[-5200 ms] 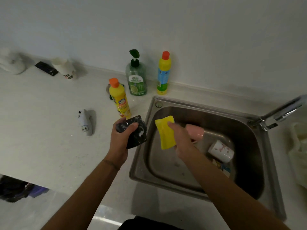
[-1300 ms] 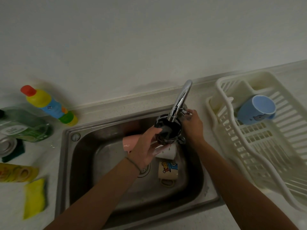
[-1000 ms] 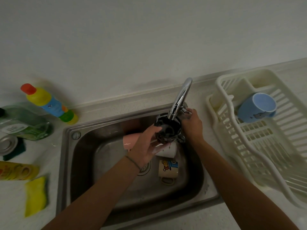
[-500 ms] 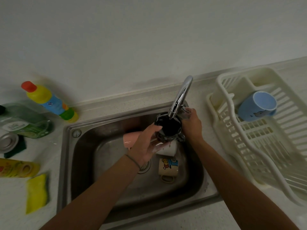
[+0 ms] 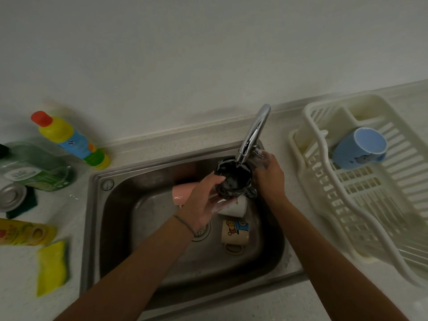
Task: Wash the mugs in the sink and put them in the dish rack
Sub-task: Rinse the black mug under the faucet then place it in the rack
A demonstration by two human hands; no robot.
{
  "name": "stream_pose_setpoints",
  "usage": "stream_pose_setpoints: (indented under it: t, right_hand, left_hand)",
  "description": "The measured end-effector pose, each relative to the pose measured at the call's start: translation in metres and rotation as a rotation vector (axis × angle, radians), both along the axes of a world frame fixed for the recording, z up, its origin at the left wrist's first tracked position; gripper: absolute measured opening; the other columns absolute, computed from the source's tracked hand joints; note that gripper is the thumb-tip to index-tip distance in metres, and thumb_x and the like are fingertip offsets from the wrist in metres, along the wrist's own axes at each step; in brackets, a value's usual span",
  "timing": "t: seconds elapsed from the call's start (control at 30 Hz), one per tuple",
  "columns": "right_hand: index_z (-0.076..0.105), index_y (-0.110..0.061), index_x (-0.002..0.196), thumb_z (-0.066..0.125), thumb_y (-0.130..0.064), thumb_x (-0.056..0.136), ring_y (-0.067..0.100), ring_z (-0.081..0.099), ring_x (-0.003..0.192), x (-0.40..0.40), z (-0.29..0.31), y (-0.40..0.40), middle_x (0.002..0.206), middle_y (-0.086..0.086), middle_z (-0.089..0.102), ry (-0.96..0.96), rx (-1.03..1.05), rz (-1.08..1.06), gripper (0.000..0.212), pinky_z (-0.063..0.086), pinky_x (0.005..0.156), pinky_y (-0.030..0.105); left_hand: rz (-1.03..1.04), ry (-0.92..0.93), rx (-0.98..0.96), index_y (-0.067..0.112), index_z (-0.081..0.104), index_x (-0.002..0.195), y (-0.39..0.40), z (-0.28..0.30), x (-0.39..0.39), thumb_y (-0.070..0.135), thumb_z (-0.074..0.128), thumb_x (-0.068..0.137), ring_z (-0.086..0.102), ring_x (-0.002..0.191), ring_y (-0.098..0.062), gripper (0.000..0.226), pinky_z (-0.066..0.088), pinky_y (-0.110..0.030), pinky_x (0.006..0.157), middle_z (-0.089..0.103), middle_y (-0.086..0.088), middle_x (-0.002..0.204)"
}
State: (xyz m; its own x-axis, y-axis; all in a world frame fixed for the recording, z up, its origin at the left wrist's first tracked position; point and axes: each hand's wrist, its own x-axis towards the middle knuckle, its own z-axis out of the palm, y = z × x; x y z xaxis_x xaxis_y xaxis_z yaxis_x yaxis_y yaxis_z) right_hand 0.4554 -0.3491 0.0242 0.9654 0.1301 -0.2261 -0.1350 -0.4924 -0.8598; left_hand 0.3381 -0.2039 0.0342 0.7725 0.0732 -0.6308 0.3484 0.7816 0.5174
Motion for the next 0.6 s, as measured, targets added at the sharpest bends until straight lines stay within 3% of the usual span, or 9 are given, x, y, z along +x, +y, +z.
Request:
stream_pose_setpoints:
  t: [0.07, 0.13, 0.23, 0.37, 0.6]
  right_hand:
    - [0.064, -0.023, 0.115, 0.052, -0.010, 0.097, 0.006, 0.068, 0.091, -0.014, 0.005, -0.009, 0.105, -0.006, 0.071, 0.002, 0.034, 0.001, 0.026, 0.059, 0.087, 0.041]
    - [0.070, -0.021, 0.100, 0.050, -0.007, 0.099, -0.002, 0.066, 0.081, -0.034, 0.013, -0.018, 0.093, -0.009, 0.070, -0.008, 0.037, 0.048, 0.024, 0.057, 0.075, 0.025]
    - [0.071, -0.014, 0.095, 0.051, -0.010, 0.102, -0.005, 0.063, 0.074, -0.058, 0.024, -0.029, 0.087, -0.007, 0.070, 0.015, 0.084, 0.145, 0.022, 0.048, 0.064, 0.010]
    - [0.071, -0.012, 0.090, 0.055, -0.015, 0.101, -0.003, 0.059, 0.066, -0.065, 0.020, -0.030, 0.075, -0.008, 0.067, 0.019, 0.101, 0.203, 0.020, 0.045, 0.061, 0.010]
    - [0.068, -0.018, 0.089, 0.056, -0.022, 0.100, 0.006, 0.065, 0.079, -0.073, 0.011, -0.022, 0.085, -0.005, 0.070, 0.039, 0.062, 0.299, 0.017, 0.053, 0.075, 0.024]
  left_hand:
    - [0.005, 0.001, -0.007, 0.005, 0.058, 0.138, 0.002, -0.001, -0.001, 0.019, 0.074, 0.088, 0.057, 0.129, -0.043, 0.054, 0.059, -0.047, 0.090, 0.052, -0.026, 0.143]
    - [0.006, 0.005, 0.000, 0.006, 0.058, 0.137, 0.003, -0.002, -0.002, 0.018, 0.072, 0.089, 0.057, 0.128, -0.043, 0.051, 0.060, -0.047, 0.089, 0.052, -0.026, 0.141]
    - [0.002, 0.004, 0.015, 0.007, 0.059, 0.134, 0.002, -0.003, -0.003, 0.019, 0.070, 0.090, 0.056, 0.128, -0.042, 0.047, 0.060, -0.045, 0.086, 0.052, -0.026, 0.141]
    - [0.004, 0.005, 0.050, 0.008, 0.060, 0.136, 0.002, -0.004, 0.002, 0.022, 0.071, 0.091, 0.055, 0.129, -0.042, 0.049, 0.059, -0.044, 0.087, 0.050, -0.026, 0.144]
    - [-0.020, 0.006, 0.124, 0.013, 0.059, 0.135, 0.012, -0.004, -0.009, 0.023, 0.072, 0.087, 0.058, 0.123, -0.040, 0.051, 0.058, -0.049, 0.094, 0.052, -0.022, 0.137]
